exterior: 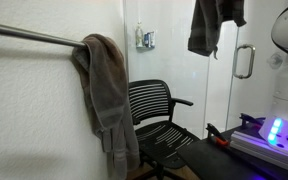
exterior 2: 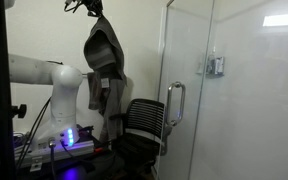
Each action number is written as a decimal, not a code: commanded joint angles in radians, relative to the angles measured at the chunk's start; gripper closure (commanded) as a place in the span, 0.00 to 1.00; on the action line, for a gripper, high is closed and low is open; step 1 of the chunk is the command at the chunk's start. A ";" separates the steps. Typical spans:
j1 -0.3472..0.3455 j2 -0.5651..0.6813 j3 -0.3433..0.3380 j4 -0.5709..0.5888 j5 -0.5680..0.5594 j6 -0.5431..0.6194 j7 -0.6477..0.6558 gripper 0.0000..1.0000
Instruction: Unhang the towel and put it on the chair
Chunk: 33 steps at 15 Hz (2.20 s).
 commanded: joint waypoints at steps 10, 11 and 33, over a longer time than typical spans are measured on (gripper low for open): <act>-0.061 0.336 0.136 -0.358 0.194 0.331 -0.062 0.99; -0.080 0.384 0.196 -0.375 0.208 0.414 -0.073 0.99; -0.716 1.118 0.977 -0.093 0.210 1.339 0.421 0.99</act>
